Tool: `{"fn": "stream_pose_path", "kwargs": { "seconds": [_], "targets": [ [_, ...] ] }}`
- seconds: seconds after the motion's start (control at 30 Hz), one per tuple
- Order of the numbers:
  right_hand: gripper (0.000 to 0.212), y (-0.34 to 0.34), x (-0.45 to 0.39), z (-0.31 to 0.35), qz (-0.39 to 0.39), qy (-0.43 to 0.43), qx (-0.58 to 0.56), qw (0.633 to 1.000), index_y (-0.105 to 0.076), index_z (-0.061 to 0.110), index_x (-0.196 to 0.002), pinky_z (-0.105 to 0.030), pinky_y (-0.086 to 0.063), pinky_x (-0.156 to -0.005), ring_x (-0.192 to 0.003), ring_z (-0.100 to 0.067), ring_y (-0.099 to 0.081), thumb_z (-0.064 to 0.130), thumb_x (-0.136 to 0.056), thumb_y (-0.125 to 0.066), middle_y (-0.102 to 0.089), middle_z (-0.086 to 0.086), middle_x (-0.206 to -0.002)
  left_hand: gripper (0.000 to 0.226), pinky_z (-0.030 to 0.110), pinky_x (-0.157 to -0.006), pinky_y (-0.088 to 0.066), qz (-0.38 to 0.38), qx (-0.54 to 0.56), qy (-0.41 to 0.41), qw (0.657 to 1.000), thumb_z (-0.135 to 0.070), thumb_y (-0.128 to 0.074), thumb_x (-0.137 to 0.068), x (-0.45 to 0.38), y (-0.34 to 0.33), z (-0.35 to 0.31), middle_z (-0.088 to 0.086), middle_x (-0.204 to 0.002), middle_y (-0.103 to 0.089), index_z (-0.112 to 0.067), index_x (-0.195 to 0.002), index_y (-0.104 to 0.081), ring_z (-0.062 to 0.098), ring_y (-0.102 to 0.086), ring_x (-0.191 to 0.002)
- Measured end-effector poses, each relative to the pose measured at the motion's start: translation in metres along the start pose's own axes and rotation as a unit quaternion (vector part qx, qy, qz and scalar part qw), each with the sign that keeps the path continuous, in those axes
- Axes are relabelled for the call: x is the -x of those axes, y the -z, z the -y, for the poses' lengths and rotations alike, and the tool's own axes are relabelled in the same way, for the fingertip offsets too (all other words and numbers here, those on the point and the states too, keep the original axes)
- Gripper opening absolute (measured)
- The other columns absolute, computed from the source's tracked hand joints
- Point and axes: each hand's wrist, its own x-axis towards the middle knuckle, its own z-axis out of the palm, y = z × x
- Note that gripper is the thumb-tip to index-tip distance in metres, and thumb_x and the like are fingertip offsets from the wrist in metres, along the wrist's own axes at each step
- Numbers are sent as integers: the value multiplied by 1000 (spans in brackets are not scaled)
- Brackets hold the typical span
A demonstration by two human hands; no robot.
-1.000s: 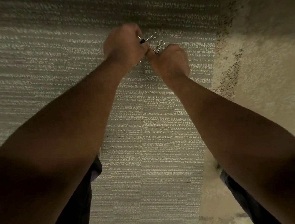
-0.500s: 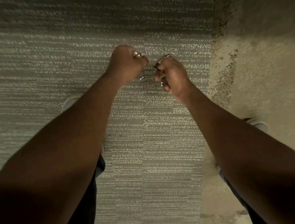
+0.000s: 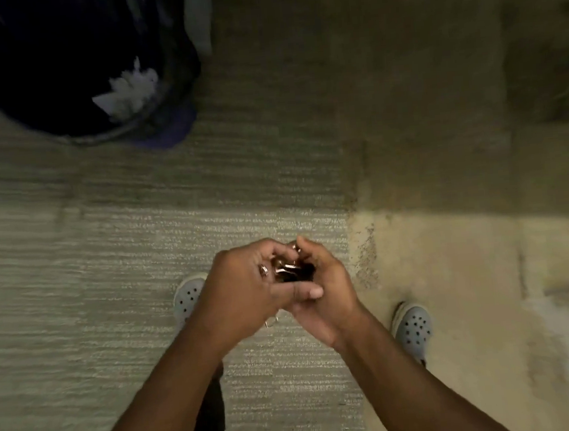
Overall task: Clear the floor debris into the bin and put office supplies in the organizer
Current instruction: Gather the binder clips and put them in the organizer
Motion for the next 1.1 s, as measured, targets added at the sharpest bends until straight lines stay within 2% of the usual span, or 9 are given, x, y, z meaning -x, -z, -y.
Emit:
{"fn": "stream_pose_path", "kwargs": {
  "seconds": [0.13,0.2,0.3,0.4,0.6,0.83,0.97,1.1],
  "targets": [
    [46,-78,63,41,0,24,30,999,-57,4,-79,-20,-30,-39,-48,-11,-42,48,-89,-59,-47,-5,-69,46,17,-38,-29,-38,100,-41,993,-70,-74,-61,55,61,-83,-9,-43,-45,-26,-73,-66,4,-33,-37],
    [45,-122,96,63,-16,54,51,997,-53,13,-68,-18,-25,-33,-39,-9,-36,54,-82,-67,-45,-1,-56,52,16,-37,-25,-81,181,-6,980,-68,-69,-69,84,94,-120,-7,-42,-38,-19,-60,-57,8,-28,-36],
    [45,-192,150,90,-87,95,88,988,-46,21,-60,-15,-21,-33,-34,-9,-28,55,-78,-69,-40,1,-50,47,12,-34,-20,-114,328,105,932,-52,-64,-82,125,148,-173,-2,-40,-34,-21,-51,-49,9,-26,-31],
    [44,-255,203,104,-129,134,92,978,-43,20,-60,-15,-18,-36,-35,-10,-27,51,-83,-65,-40,0,-49,41,8,-34,-16,-83,425,133,892,-41,-58,-89,163,198,-217,-5,-40,-33,-21,-55,-46,6,-26,-29],
    [43,-338,275,104,-180,182,105,961,-44,19,-62,-18,-15,-35,-40,-9,-32,47,-91,-58,-43,3,-51,34,10,-33,-16,-22,419,117,900,-36,-50,-92,222,253,-267,-2,-50,-41,-18,-63,-46,6,-32,-34],
    [36,-375,317,110,-118,159,38,979,-51,17,-67,-15,-23,-28,-43,-7,-41,42,-92,-56,-51,0,-59,35,13,-29,-25,66,476,122,869,-34,-44,-92,259,266,-318,7,-63,-49,-12,-67,-51,11,-41,-41],
    [33,-387,327,130,-61,172,-3,983,-63,10,-86,-16,-34,-34,-52,-11,-53,40,-94,-52,-64,-7,-72,36,15,-32,-31,77,476,119,868,-35,-45,-91,256,261,-336,11,-67,-55,-9,-70,-59,14,-45,-49],
    [37,-402,325,154,5,178,-53,983,-62,5,-101,-18,-42,-40,-60,-18,-62,37,-98,-44,-70,-17,-90,35,17,-32,-33,84,468,116,872,-37,-47,-92,241,259,-350,11,-69,-58,-8,-80,-62,14,-48,-51]
  ]
}}
